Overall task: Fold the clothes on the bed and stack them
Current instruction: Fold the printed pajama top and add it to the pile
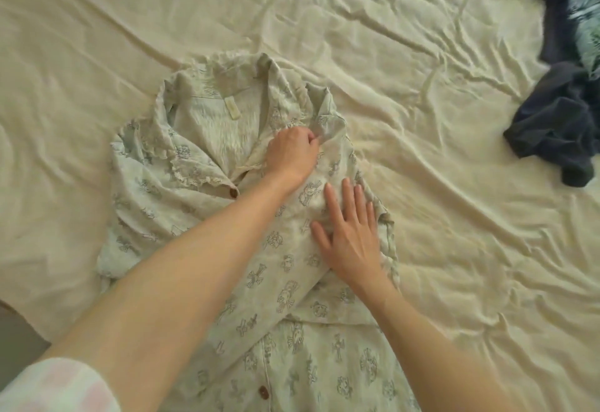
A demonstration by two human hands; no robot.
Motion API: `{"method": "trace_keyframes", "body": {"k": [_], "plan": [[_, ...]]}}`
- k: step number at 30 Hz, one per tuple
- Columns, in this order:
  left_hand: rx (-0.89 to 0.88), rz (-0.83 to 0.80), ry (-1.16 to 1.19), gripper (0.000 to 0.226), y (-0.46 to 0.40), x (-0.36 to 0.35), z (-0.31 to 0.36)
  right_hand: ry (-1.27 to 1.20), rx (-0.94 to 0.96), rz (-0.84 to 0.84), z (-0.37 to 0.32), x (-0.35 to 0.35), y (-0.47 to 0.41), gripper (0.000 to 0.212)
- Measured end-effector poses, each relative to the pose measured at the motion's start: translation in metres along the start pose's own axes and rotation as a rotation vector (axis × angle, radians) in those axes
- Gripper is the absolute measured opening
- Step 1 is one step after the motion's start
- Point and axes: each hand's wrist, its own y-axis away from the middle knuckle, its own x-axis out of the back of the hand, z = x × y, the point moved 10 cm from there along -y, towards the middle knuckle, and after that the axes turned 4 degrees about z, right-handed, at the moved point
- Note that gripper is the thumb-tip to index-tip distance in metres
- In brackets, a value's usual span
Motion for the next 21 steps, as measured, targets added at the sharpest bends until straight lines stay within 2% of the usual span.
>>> {"method": "trace_keyframes", "body": {"k": [4,8,11,14,17,19,21], "plan": [[0.122,0.059,0.101,0.012,-0.025,0.012,-0.012,0.035,0.028,-0.038,0.003,-0.01,0.003,0.07],[0.015,0.053,0.028,0.017,-0.025,0.015,0.0,0.066,0.035,-0.085,0.004,-0.013,0.001,0.069],[-0.07,0.115,0.075,0.035,0.008,0.022,0.0,0.023,0.036,-0.068,-0.003,-0.007,0.005,0.068],[-0.242,0.176,-0.131,0.048,0.075,0.027,-0.01,-0.018,0.105,-0.04,-0.018,-0.001,0.029,0.063],[-0.245,0.02,-0.339,0.049,0.166,0.006,-0.059,-0.009,0.231,-0.098,-0.042,-0.014,0.077,0.056],[-0.197,-0.123,-0.438,0.049,0.226,-0.007,-0.098,0.042,0.259,-0.234,-0.047,-0.035,0.114,0.057],[-0.186,-0.192,-0.495,0.047,0.28,-0.007,-0.126,0.103,0.24,-0.36,-0.037,-0.056,0.152,0.058]]}}
